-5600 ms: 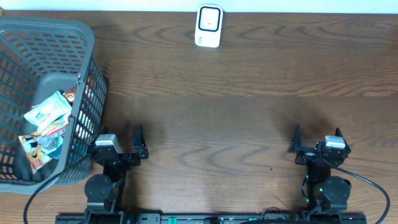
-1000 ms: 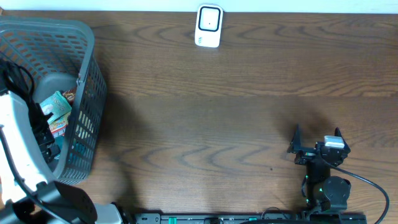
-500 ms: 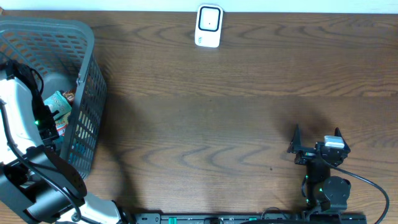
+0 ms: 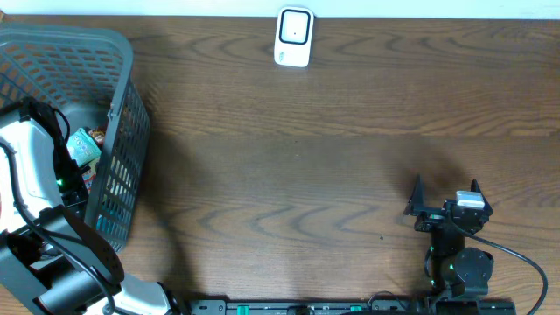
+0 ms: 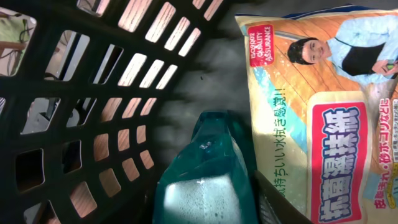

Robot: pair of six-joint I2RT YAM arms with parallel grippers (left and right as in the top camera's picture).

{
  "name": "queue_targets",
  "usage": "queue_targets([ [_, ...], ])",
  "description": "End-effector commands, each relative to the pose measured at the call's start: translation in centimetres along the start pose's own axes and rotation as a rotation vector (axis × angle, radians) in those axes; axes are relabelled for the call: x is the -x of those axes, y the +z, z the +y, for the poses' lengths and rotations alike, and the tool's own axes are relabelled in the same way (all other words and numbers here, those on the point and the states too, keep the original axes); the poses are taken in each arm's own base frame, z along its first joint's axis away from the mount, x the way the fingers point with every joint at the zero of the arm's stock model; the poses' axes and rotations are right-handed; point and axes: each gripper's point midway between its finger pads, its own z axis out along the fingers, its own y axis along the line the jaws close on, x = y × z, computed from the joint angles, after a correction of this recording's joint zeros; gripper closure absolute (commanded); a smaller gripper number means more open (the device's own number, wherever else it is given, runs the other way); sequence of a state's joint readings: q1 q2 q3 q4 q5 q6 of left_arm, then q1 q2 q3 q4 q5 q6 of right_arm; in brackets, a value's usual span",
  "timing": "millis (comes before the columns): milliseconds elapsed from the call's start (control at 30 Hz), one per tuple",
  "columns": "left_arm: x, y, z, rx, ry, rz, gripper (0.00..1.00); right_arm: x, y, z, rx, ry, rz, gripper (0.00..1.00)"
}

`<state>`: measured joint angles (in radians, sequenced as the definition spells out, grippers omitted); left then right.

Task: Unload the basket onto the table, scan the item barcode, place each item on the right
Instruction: 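Grasp the teal Listerine bottle with the left gripper and lift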

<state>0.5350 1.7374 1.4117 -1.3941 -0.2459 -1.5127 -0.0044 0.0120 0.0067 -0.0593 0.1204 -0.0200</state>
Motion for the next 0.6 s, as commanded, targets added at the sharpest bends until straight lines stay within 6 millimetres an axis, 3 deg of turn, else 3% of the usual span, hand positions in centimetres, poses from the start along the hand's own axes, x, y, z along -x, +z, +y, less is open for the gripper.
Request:
queue_targets([
  [0, -0.5, 0.2, 0.2, 0.007, 0.047, 0.030, 0.81, 0.0, 0.0, 0.1, 0.004, -0.015, -0.001, 0.01],
  [67, -0.2, -0.7, 0.0, -0.033, 0.065, 0.029, 0.88, 0.0, 0.0, 0.1, 0.004, -0.015, -0.001, 0.01],
  [300, 1.2, -6.8, 0.6, -0.294, 0.006, 0.045, 0.88, 0.0, 0.0, 0.1, 0.004, -0.015, -0.001, 0.01],
  [567, 3.2, -15.7, 3.9, -0.695, -0.093, 0.073, 0.89, 0.0, 0.0, 0.1, 0.004, -0.015, -0.001, 0.01],
])
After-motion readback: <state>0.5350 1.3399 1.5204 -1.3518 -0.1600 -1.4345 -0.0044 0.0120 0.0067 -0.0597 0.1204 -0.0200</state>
